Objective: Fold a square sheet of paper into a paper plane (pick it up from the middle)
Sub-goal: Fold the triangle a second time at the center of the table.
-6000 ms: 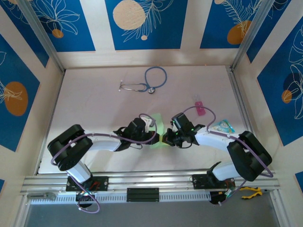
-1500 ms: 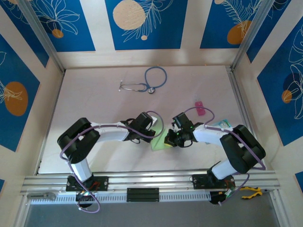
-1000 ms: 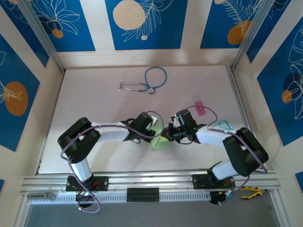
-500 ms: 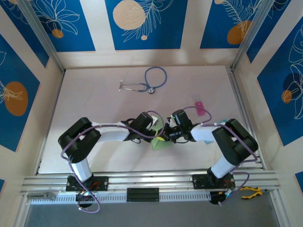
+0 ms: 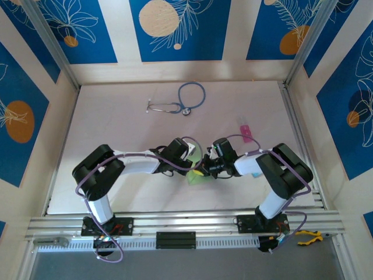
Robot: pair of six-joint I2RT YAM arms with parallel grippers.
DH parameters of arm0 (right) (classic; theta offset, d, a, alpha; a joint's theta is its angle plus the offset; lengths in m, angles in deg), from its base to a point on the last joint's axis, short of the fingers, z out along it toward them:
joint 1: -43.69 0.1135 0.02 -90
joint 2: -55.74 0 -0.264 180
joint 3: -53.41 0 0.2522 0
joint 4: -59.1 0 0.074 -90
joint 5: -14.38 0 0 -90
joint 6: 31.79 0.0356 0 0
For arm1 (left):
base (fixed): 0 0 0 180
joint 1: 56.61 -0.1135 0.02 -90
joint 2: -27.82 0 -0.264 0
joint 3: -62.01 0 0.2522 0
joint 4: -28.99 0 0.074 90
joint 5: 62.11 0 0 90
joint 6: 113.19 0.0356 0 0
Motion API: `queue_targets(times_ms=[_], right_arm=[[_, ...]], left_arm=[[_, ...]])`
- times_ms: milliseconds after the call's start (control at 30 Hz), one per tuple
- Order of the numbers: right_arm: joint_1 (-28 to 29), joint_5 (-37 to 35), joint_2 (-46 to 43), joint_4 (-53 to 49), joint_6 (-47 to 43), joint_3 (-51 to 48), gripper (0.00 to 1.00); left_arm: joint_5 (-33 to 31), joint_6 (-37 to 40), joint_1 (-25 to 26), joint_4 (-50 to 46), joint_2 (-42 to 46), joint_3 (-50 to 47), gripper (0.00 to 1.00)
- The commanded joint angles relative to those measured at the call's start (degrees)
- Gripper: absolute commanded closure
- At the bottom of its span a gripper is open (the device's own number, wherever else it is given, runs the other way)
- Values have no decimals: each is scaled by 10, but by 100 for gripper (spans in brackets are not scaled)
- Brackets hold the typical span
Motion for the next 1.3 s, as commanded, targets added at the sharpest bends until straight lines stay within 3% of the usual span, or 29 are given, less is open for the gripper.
queue_targets(times_ms=[0,167,467,667,1100,1267], right_arm=[[-6,3,-18,-36,-5,7,99],[-23,-5,-55,-82,-32,41,99],[-30,-37,-13,-110,-56,49,99],[-29,-96,-1,-163,-68,46,99],[-58,-79,-7,-180,-80,70,98],[-62,-115,1,-212,-91,86,99]], left_arm=[[2,11,-7,-32,-22,4,100],[1,12,-7,-34,-21,4,100],[6,14,-7,-35,-24,8,100],[5,13,-7,-35,-22,5,100],[4,13,-7,-30,-20,-5,100],[5,14,-7,-30,-22,-4,100]])
